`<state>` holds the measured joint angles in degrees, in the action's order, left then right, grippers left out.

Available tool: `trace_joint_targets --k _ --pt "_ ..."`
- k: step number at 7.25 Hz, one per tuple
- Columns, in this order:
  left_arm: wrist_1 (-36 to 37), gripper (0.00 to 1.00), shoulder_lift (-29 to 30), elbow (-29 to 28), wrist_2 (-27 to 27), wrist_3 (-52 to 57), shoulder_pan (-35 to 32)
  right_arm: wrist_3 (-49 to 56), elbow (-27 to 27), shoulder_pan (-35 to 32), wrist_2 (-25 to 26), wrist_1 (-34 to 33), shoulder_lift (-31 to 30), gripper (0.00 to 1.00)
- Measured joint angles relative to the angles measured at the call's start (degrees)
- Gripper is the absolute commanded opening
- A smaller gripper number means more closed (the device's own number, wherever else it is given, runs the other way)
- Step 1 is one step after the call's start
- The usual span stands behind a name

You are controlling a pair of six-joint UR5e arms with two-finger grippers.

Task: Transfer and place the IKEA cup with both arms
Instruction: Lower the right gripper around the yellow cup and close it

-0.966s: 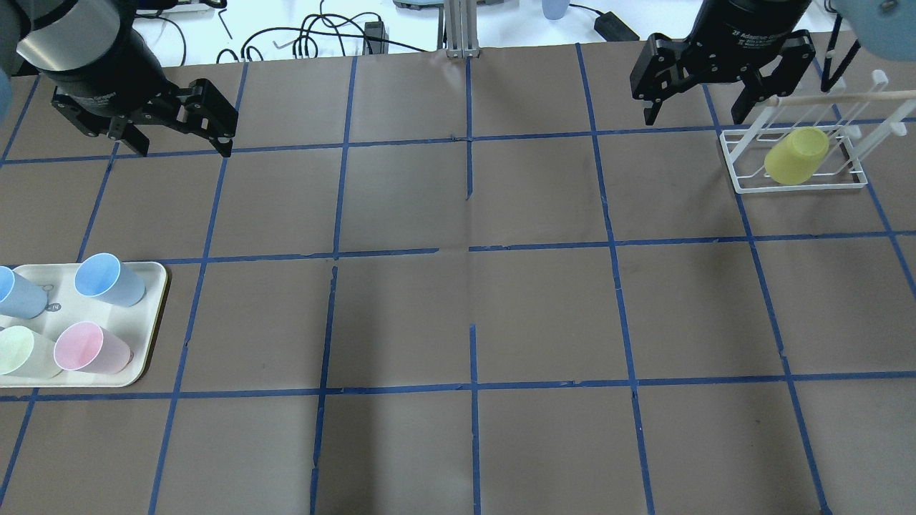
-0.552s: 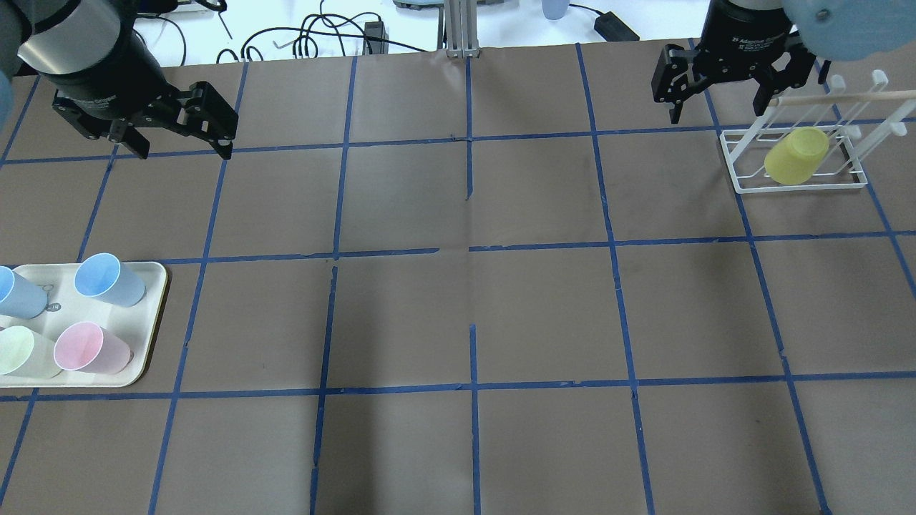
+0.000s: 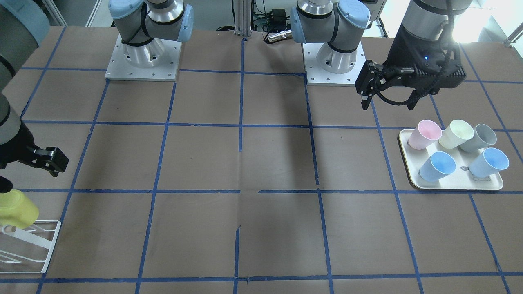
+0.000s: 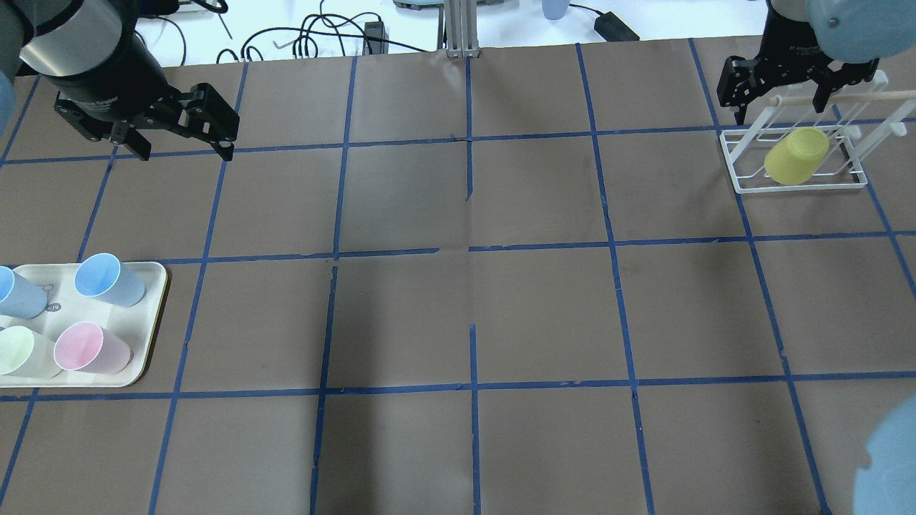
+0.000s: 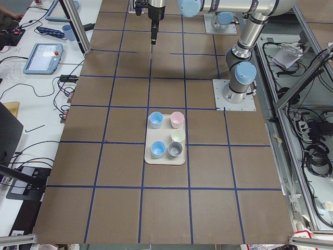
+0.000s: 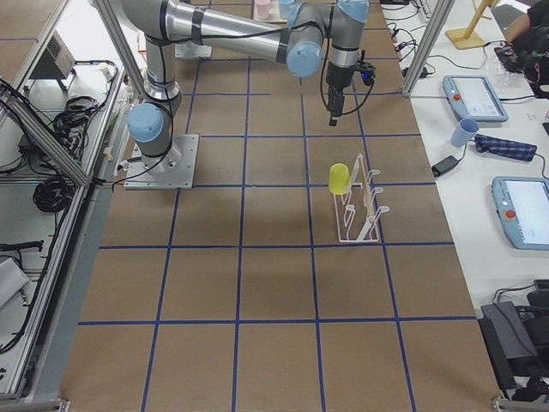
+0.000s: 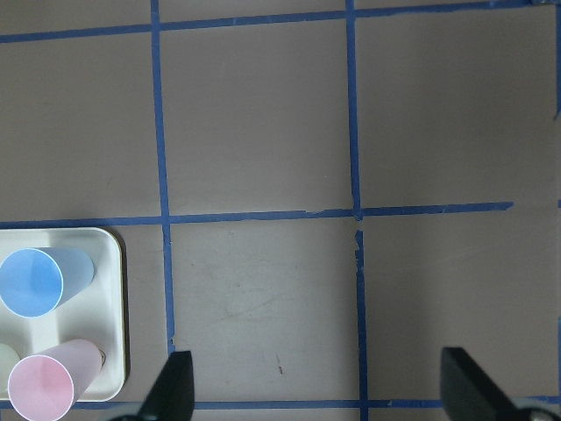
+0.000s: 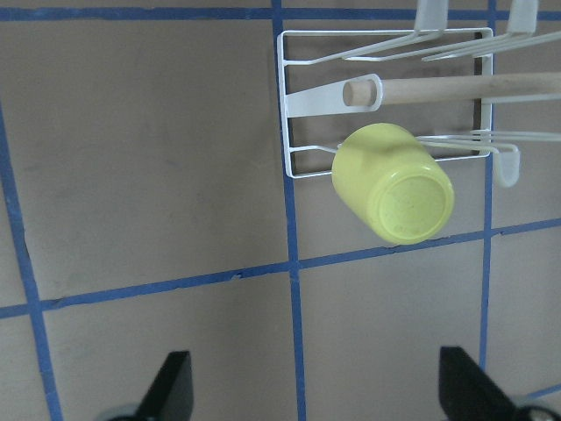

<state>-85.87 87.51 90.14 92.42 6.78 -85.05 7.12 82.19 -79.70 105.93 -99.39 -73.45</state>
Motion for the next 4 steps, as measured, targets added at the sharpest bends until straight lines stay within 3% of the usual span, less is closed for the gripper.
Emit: trace_joint_targets --k 2,4 --pt "0.0 1.00 0.0 0.0 -0.2 -0.2 0.0 6.3 1.6 3.4 0.1 -4.6 1.5 1.00" --pt "0.0 1.00 -0.1 0.1 -0.2 -0.5 0.0 12.0 8.0 6.1 -0.2 -14.2 1.6 1.00"
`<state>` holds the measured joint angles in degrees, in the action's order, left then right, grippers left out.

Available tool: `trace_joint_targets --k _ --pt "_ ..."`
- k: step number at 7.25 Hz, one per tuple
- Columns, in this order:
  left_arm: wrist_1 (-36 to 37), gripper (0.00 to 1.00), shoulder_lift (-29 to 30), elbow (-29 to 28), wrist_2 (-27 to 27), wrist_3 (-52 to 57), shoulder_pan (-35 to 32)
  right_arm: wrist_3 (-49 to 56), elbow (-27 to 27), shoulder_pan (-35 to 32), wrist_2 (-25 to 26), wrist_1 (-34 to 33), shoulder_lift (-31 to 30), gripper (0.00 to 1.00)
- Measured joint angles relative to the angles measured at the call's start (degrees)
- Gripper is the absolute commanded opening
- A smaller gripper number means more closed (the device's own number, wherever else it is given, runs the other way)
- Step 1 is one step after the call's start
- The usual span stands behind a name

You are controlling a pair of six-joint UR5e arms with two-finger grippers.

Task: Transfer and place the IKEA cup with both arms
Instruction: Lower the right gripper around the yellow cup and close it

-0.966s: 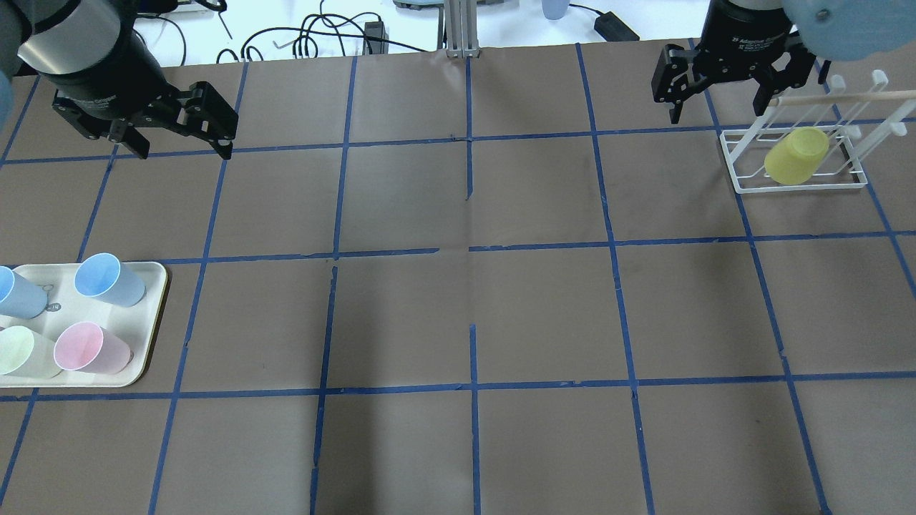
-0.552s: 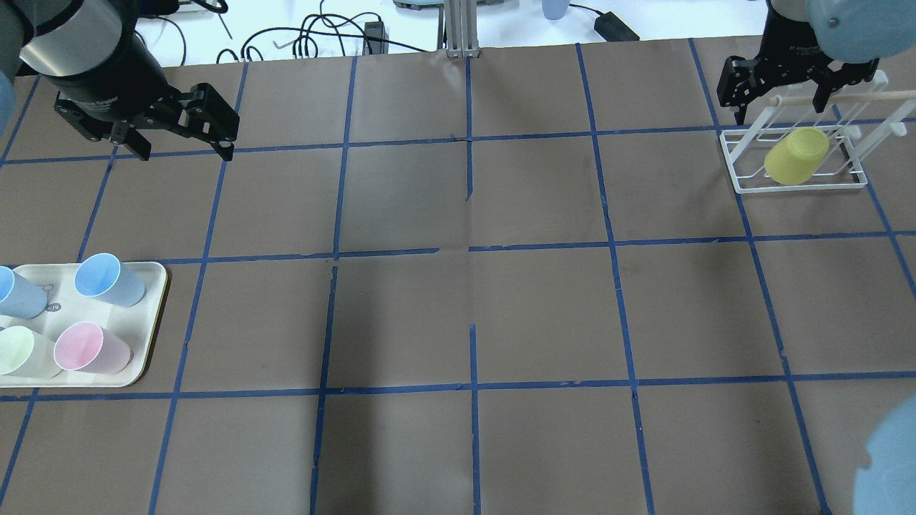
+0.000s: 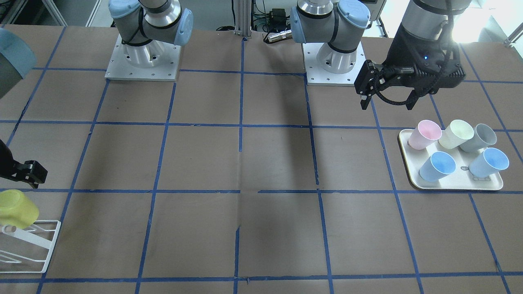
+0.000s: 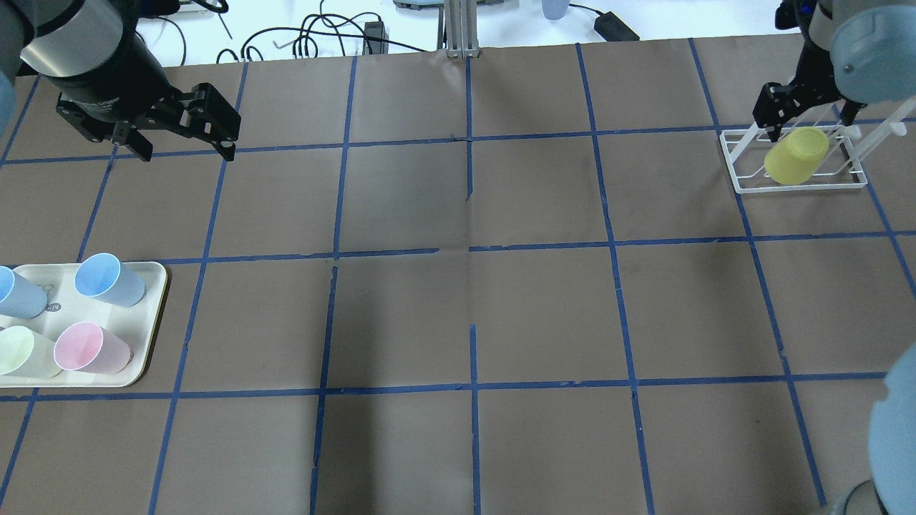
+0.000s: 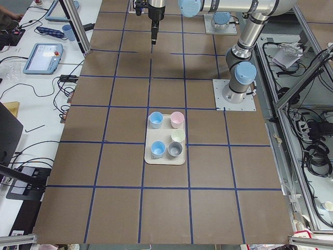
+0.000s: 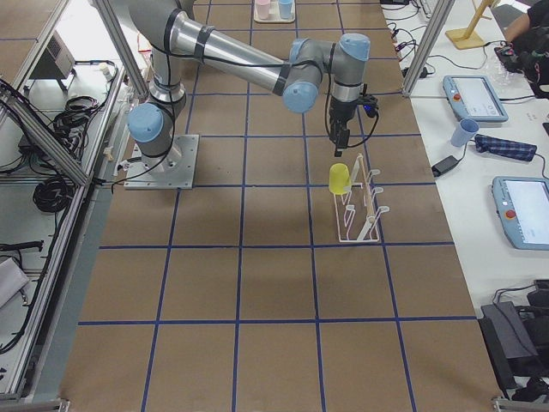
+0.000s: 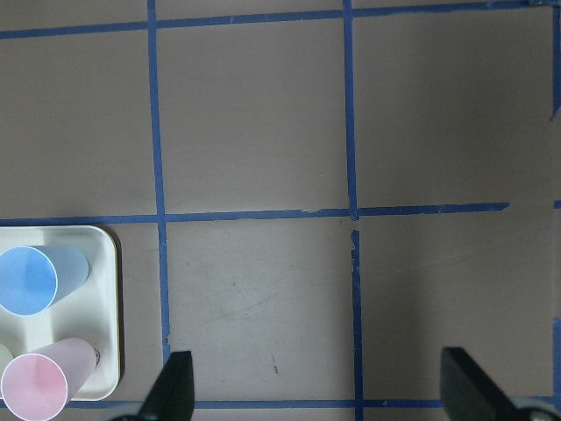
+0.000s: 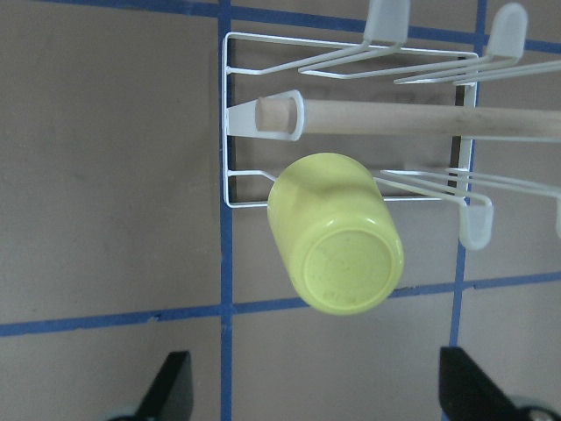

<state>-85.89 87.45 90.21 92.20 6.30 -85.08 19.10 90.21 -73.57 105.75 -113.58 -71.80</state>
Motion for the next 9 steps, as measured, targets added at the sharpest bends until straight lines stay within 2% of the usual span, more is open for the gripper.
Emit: trace_joint_targets --k 2,4,7,9 --pt "0.0 1.00 0.0 0.0 0.0 -0.1 0.0 2.4 4.6 1.5 -0.4 -7.5 0.4 1.00" --pt "0.0 1.00 0.0 0.0 0.0 -0.1 0.0 3.6 6.8 2.3 -0.5 -12.3 1.3 1.00" --pt "0.0 1.00 0.0 0.0 0.0 -0.1 0.0 4.0 7.4 2.5 -0.6 -15.9 3.0 0.97" --pt "-0.1 1.00 0.0 0.0 0.0 -0.1 0.0 4.3 7.4 2.5 -0.6 -16.3 3.4 0.87"
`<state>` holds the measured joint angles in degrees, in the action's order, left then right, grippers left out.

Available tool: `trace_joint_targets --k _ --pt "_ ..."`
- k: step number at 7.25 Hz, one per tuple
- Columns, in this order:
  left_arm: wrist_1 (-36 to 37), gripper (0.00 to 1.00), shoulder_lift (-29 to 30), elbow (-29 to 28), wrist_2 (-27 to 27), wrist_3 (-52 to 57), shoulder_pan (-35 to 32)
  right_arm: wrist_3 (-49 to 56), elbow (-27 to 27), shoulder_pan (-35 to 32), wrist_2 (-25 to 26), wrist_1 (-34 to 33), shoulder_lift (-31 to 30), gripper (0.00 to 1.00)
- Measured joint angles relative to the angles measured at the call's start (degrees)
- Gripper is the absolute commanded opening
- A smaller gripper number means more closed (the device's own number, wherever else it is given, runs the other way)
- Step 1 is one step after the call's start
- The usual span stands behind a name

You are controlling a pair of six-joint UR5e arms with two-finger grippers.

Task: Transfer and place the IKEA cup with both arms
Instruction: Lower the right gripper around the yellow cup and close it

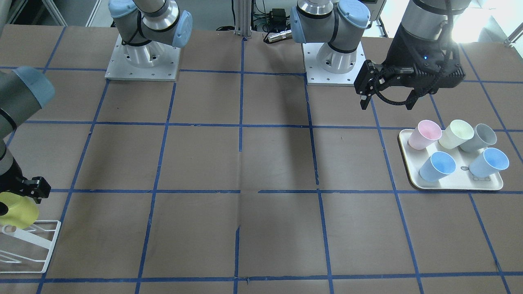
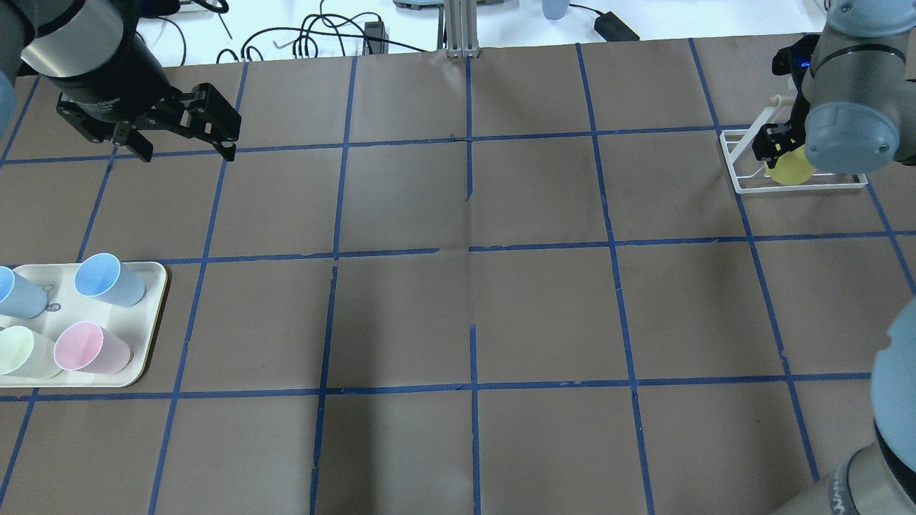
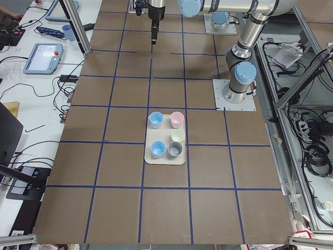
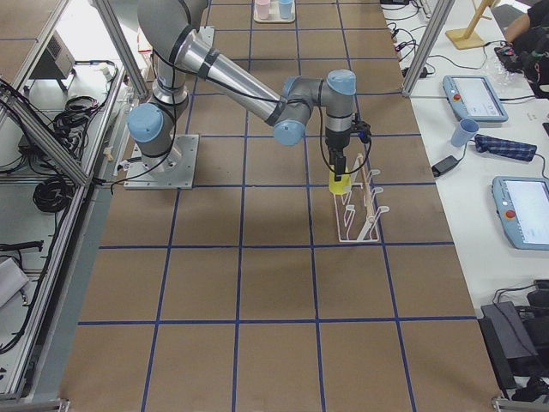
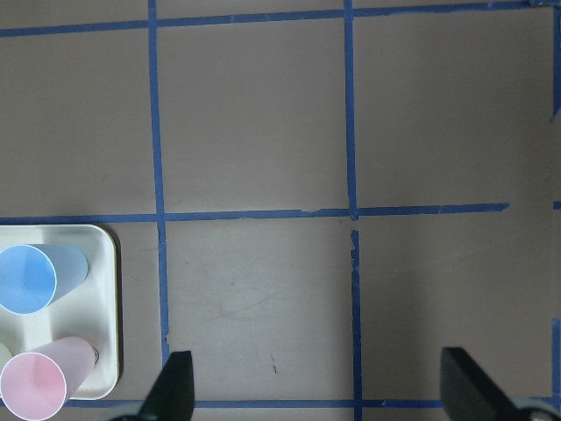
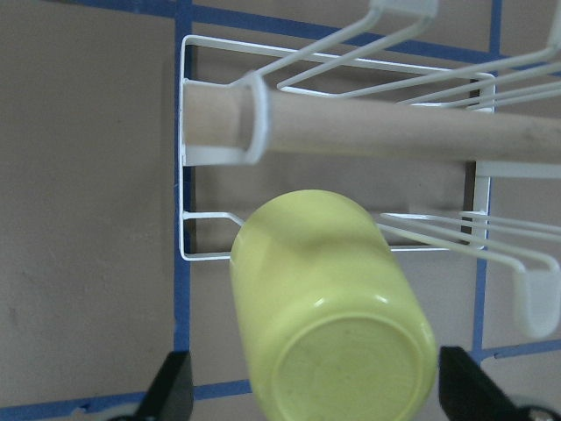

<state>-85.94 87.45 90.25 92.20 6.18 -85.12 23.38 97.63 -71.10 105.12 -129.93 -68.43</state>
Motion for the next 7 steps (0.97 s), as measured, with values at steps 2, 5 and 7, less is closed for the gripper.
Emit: trace_joint_targets --k 2,5,7 --pt "0.0 1.00 0.0 0.0 0.0 0.0 0.0 0.8 -0.2 0.0 0.0 0.0 0.0 0.70" --pt "0.0 1.00 0.0 0.0 0.0 0.0 0.0 1.8 -0.4 0.2 0.1 0.1 -0.4 0.49" --pt "0.0 1.00 0.0 0.0 0.0 0.1 0.1 2.2 -0.6 0.5 0.0 0.2 -0.7 0.45"
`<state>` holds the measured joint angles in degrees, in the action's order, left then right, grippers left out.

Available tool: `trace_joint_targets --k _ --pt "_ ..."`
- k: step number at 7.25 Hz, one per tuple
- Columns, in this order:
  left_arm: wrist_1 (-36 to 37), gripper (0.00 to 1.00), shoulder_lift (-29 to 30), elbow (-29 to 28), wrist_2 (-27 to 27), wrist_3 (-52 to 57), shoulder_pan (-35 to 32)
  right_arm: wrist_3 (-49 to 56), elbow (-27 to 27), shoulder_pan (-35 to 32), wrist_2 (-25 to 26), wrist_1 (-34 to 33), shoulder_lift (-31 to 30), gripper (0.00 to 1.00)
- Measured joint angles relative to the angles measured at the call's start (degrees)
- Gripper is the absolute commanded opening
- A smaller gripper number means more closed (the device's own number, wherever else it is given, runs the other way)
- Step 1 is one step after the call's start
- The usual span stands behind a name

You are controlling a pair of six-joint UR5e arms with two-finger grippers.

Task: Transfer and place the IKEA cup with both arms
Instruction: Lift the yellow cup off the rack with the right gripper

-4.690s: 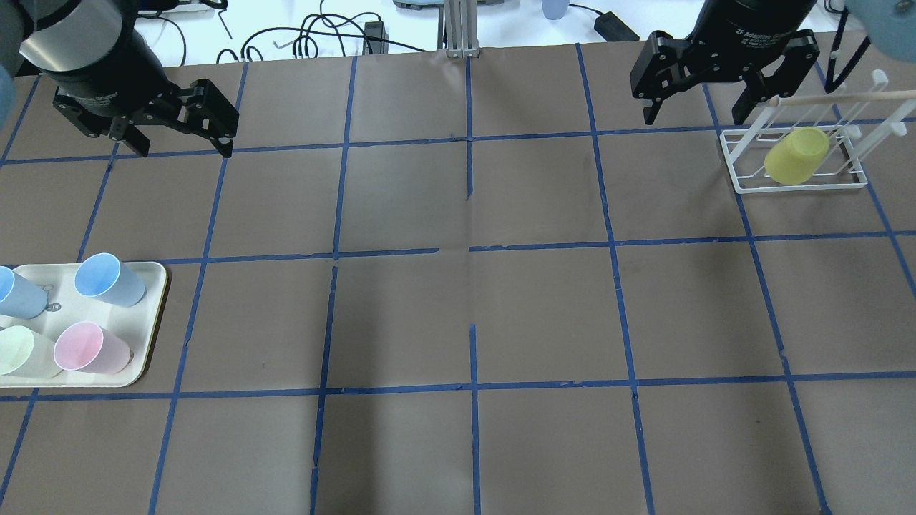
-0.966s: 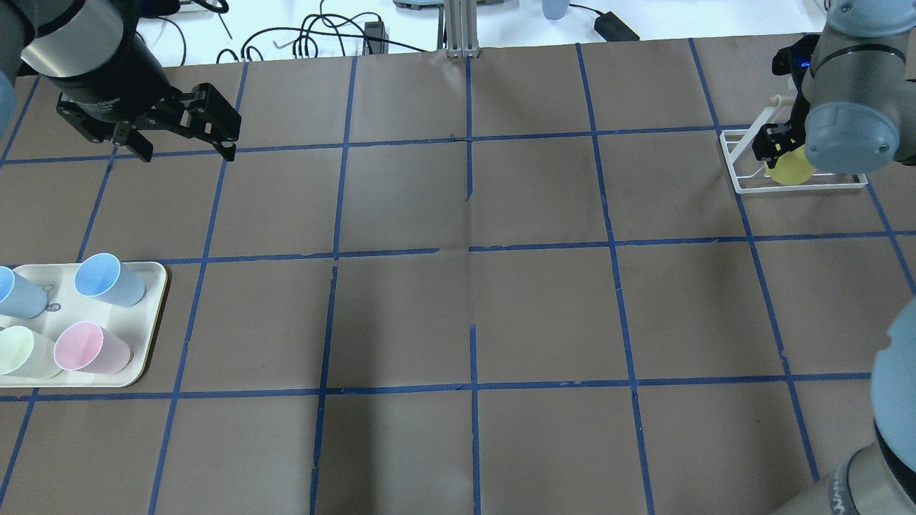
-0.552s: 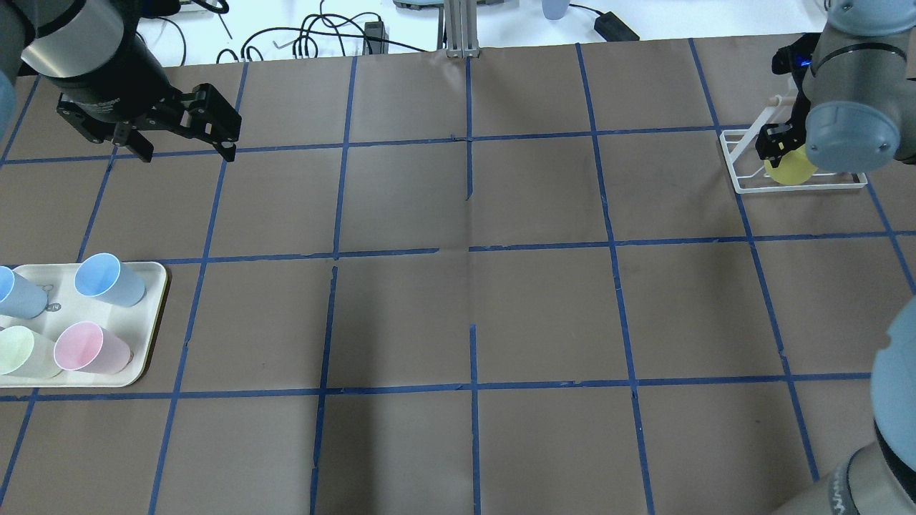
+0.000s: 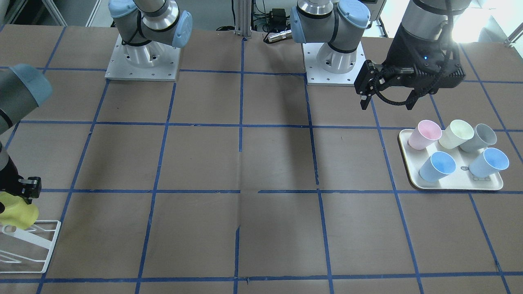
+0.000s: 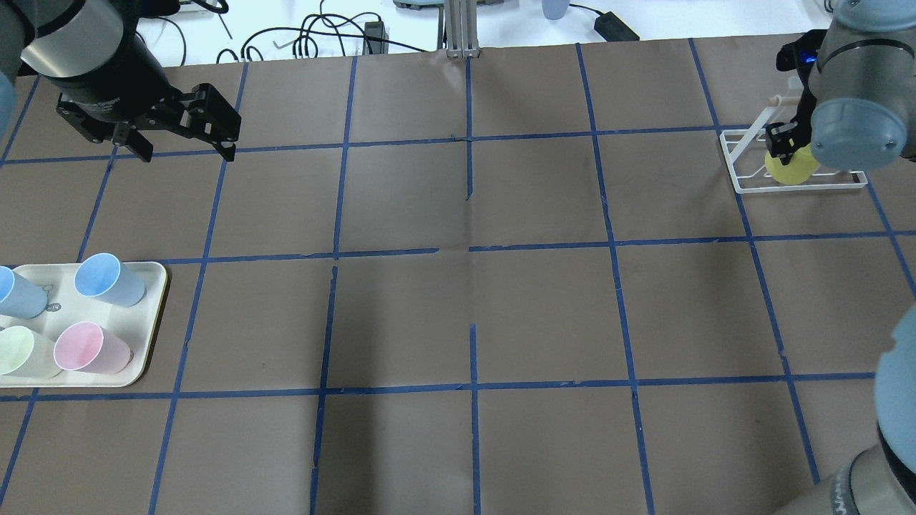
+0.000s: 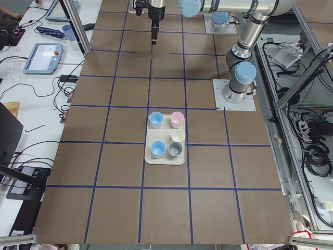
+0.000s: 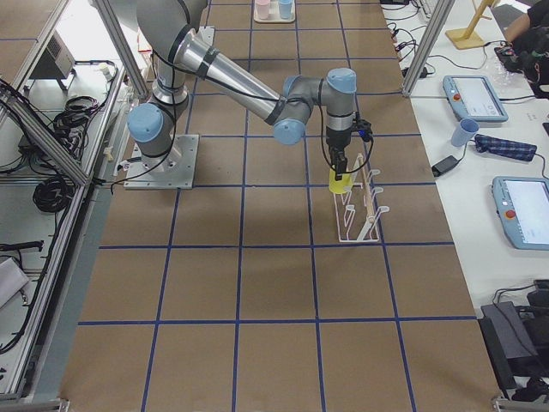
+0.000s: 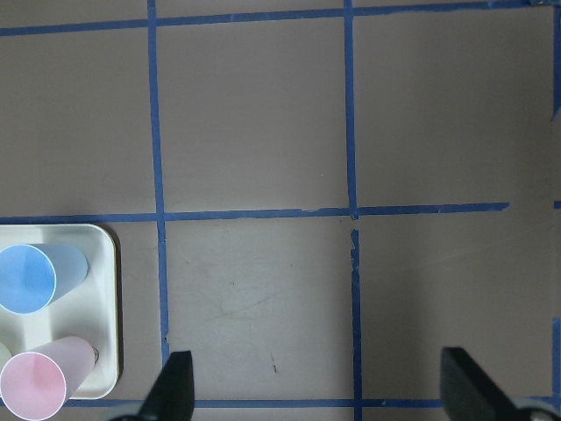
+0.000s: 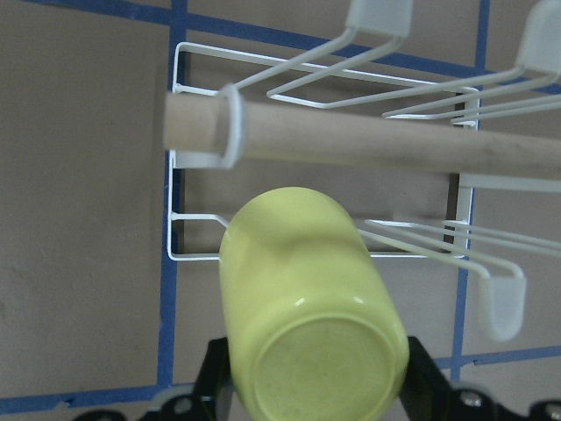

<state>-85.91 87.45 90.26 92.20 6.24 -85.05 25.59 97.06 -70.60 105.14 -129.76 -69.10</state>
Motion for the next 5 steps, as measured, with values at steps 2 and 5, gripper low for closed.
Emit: trace_joint_targets --k 2,5 --pt "0.0 1.00 0.0 0.0 0.0 0.0 0.0 0.1 -0.6 0.1 0.0 1.2 -1.5 0.45" --pt "0.0 1.00 0.0 0.0 0.0 0.0 0.1 0.4 -1.1 -0.1 -0.8 7.6 -8.3 0.46"
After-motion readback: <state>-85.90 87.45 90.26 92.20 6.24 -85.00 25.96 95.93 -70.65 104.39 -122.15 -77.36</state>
